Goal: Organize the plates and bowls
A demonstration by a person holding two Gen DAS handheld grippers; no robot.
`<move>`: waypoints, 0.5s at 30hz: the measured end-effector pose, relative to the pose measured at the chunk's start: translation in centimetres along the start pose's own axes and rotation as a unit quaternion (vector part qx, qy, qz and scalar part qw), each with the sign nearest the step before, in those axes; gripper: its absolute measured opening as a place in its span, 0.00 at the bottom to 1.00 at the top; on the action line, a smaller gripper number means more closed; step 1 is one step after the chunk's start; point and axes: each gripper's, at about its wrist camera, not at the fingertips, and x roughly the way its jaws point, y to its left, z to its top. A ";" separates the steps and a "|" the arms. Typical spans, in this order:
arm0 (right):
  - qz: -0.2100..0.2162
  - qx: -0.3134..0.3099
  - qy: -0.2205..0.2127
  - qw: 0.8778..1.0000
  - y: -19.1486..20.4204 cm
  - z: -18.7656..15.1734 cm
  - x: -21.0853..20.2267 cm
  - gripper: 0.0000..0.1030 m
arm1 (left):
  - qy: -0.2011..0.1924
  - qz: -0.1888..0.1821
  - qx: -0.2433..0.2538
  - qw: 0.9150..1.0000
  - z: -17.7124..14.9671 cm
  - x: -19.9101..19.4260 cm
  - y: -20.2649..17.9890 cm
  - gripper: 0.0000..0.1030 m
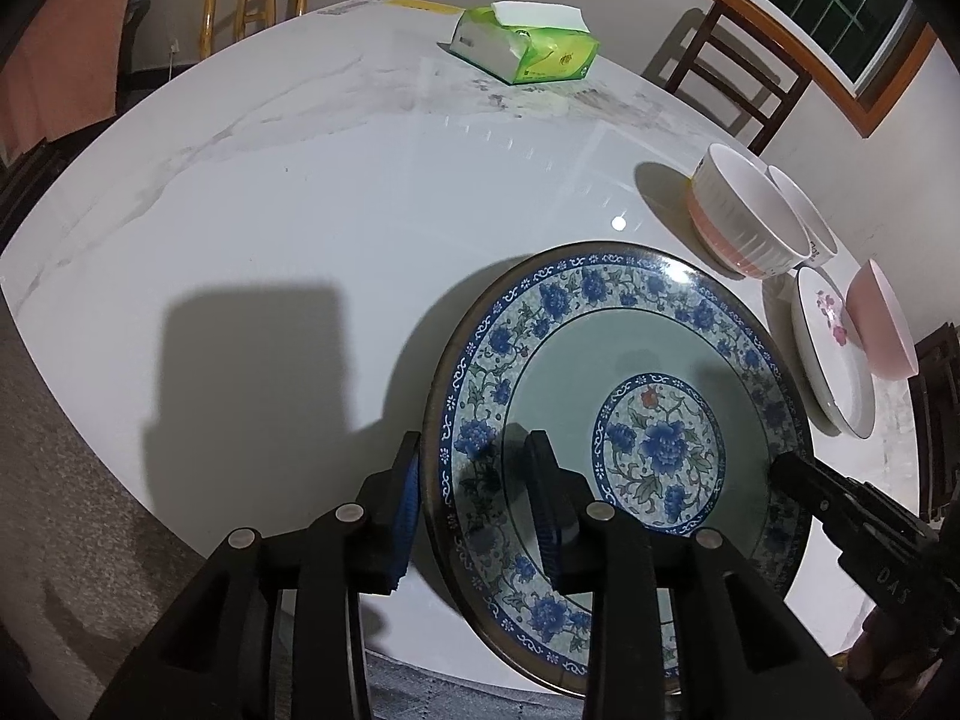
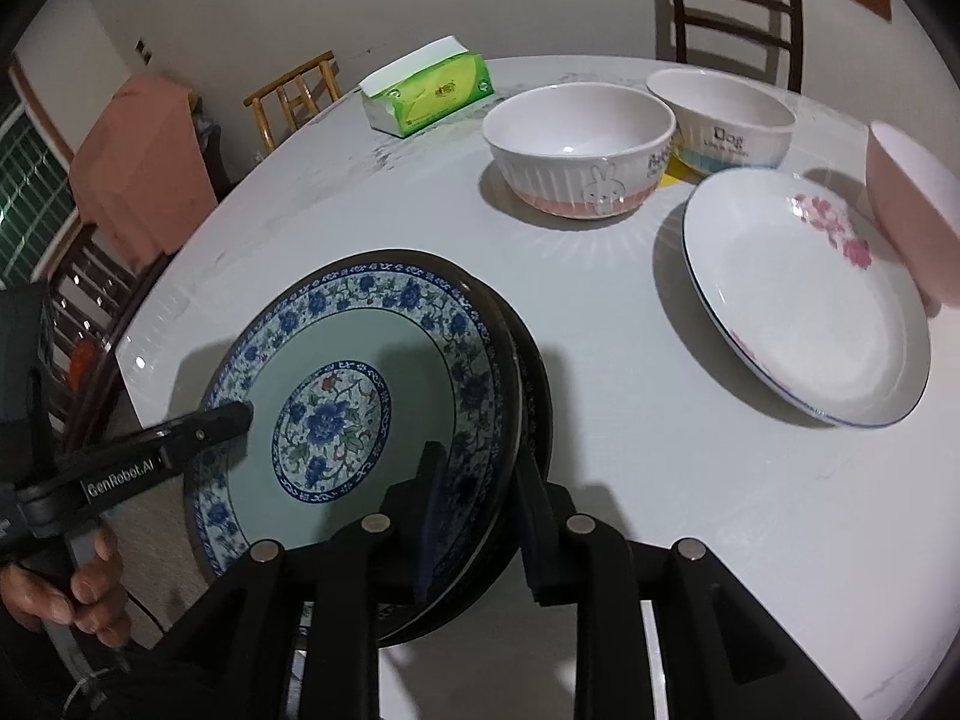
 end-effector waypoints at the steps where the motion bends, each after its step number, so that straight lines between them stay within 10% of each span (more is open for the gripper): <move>1: -0.005 -0.006 -0.001 1.000 0.2 -0.1 0.0 0.26 | 0.000 0.002 0.001 1.000 0.0 0.0 0.0 0.28; 15: -0.017 -0.022 0.002 1.000 0.8 -0.1 0.1 0.28 | -0.016 0.045 0.031 0.998 0.1 -0.1 -1.1 0.31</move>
